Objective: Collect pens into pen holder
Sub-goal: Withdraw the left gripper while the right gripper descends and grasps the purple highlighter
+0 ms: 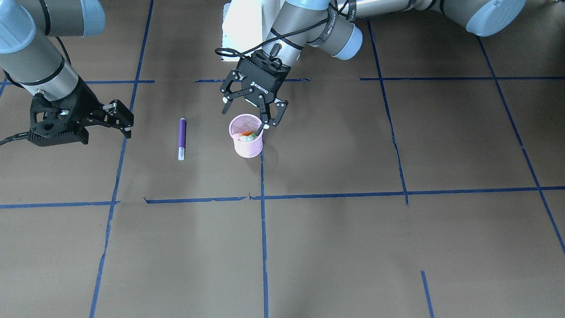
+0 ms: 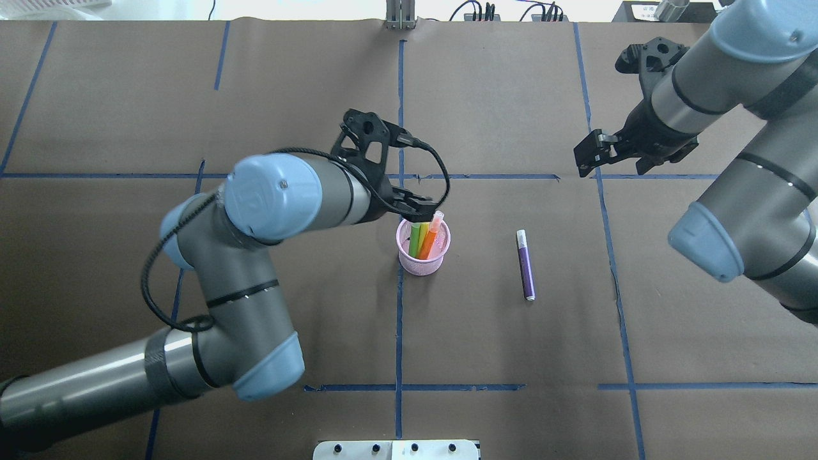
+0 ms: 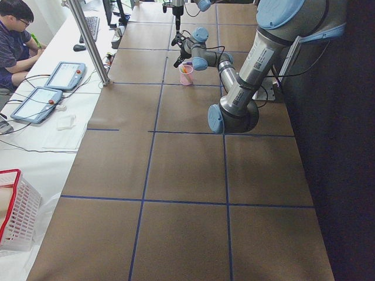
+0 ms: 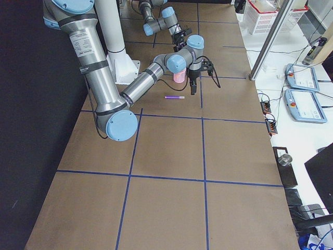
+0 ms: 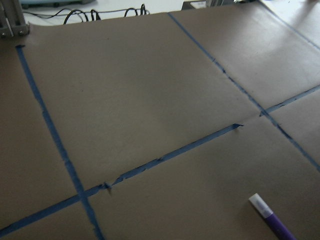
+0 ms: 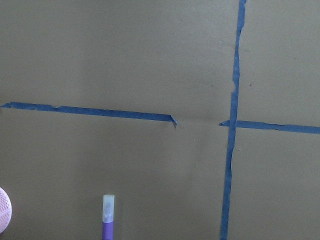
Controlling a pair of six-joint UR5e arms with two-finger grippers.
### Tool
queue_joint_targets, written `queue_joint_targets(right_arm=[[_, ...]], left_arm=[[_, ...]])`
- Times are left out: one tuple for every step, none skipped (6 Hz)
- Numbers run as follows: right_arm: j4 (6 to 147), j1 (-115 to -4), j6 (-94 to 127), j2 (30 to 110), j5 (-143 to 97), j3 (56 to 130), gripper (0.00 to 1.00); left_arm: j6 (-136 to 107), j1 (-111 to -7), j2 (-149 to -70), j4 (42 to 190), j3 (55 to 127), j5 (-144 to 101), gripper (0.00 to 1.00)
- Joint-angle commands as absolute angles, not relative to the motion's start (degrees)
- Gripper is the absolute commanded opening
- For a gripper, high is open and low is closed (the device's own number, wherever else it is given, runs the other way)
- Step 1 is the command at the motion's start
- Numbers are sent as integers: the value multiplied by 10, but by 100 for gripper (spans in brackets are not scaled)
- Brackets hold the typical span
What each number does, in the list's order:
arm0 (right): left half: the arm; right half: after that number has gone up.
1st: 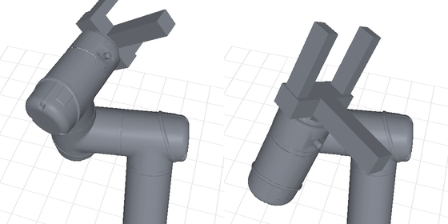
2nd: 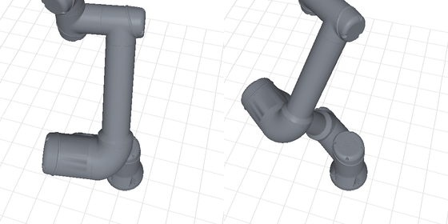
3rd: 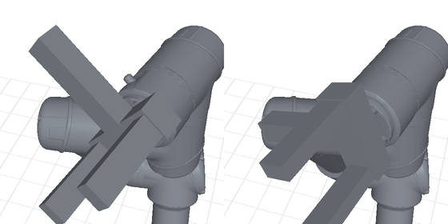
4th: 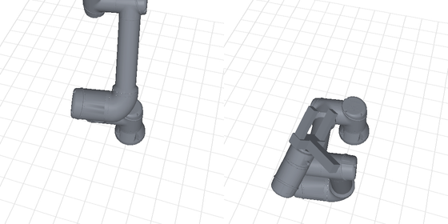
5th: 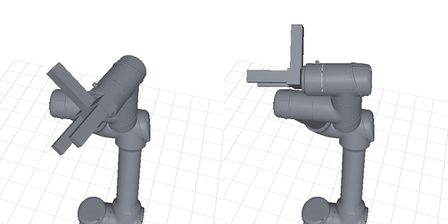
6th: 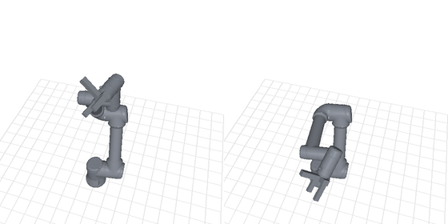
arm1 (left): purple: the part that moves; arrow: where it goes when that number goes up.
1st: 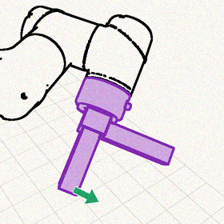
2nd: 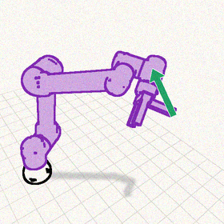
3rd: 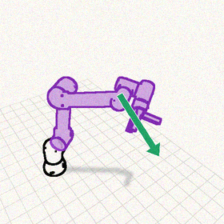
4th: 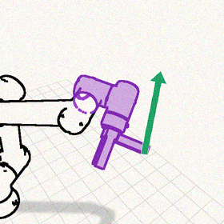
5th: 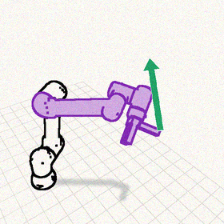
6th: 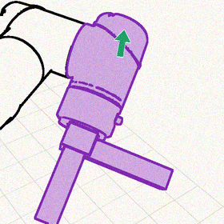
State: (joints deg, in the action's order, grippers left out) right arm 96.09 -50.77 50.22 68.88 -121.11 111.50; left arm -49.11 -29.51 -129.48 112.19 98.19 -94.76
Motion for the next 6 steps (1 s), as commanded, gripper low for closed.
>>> queue_joint_targets(right_arm=[[952,-422,640,685,-1124,1128,99],[876,-383,671,701,-1099,1103,98],[830,-360,691,700,-1096,1068,95],[826,-346,690,695,-1091,1043,90],[826,-335,686,693,-1091,1029,84],[825,-327,684,693,-1091,1020,83]], left_arm=[[-483,-359,-1276,959,1008,-1076,100],[-482,-381,-1250,942,1009,-1117,100],[-483,-401,-1214,940,1028,-1153,100],[-482,-417,-1200,940,1037,-1177,100],[-483,-417,-1199,940,1042,-1178,100],[-483,-417,-1198,940,1042,-1178,100]])
